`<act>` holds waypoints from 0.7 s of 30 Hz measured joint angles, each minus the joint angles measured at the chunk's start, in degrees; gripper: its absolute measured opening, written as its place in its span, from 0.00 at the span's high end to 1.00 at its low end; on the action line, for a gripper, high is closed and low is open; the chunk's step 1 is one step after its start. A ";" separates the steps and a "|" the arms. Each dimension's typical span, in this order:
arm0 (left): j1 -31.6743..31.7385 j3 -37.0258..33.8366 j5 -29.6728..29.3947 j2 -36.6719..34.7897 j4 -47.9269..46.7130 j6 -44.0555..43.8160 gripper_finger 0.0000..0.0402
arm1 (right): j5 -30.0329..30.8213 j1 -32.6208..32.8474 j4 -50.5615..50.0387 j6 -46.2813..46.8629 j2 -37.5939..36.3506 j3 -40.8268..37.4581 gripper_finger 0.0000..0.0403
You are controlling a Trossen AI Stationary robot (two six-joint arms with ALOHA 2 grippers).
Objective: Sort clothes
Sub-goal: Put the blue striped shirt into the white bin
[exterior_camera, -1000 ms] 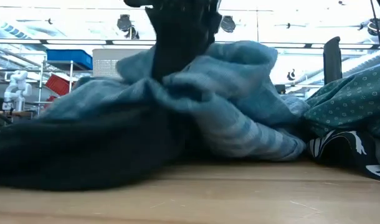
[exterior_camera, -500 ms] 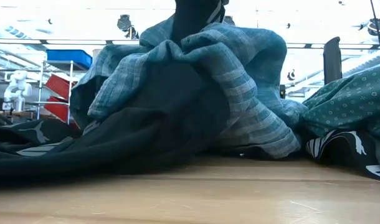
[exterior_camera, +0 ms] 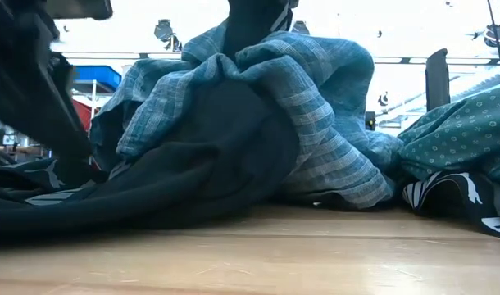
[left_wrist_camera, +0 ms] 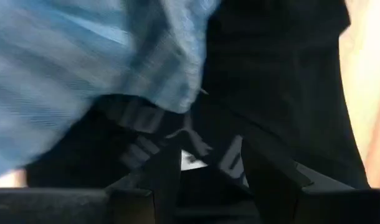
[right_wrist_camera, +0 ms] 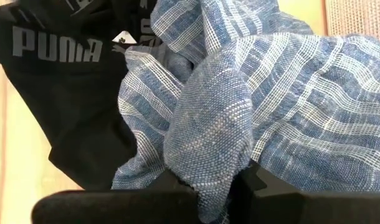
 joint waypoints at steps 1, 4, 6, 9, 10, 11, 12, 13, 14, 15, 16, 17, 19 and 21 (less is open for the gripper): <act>0.56 0.03 1.49 1.22 1.21 0.92 0.56 | 0.00 0.00 0.03 0.00 0.00 0.00 0.94; 2.13 0.03 5.44 5.03 4.58 2.68 0.56 | 0.00 -0.09 0.08 0.01 -0.02 0.00 0.94; 3.07 0.30 7.03 6.51 6.75 3.80 0.56 | -0.12 -0.19 0.09 0.02 -0.01 0.00 0.94; 3.93 0.40 9.32 8.58 6.65 4.03 0.56 | -0.22 -0.39 0.02 -0.02 -0.02 0.00 0.94; 4.14 0.47 10.38 8.71 6.02 4.06 0.58 | -0.23 -0.40 -0.13 -0.14 -0.04 0.00 0.94; 4.31 0.53 11.40 8.77 5.25 4.06 0.60 | -0.23 -0.39 -0.34 -0.20 -0.04 0.00 0.94; 4.42 0.54 12.21 8.49 4.31 4.06 0.64 | -0.23 -0.39 -0.56 -0.18 -0.06 0.00 0.94; 4.42 0.55 12.99 8.16 3.17 4.03 0.69 | -0.22 -0.39 -0.78 -0.17 -0.07 0.02 0.94; 4.41 0.55 13.88 7.56 1.46 4.02 0.76 | -0.22 -0.39 -1.01 -0.17 -0.07 0.02 0.94; 4.37 0.48 14.88 6.87 -0.64 4.08 0.83 | -0.22 -0.39 -1.32 -0.16 -0.07 0.07 0.94; 4.26 0.38 15.94 5.97 -2.87 4.10 0.90 | -0.22 -0.39 -1.65 -0.15 -0.07 0.09 0.94; 4.16 0.29 16.63 5.07 -5.18 3.98 0.95 | -0.20 -0.39 -1.88 -0.15 -0.09 0.09 0.94; 3.96 0.18 16.93 3.25 -9.88 3.86 0.96 | -0.22 -0.35 -2.06 -0.17 -0.09 0.09 0.94; 3.73 0.00 17.58 1.60 -14.99 2.62 0.97 | -0.20 -0.37 -2.64 -0.17 -0.09 0.09 0.94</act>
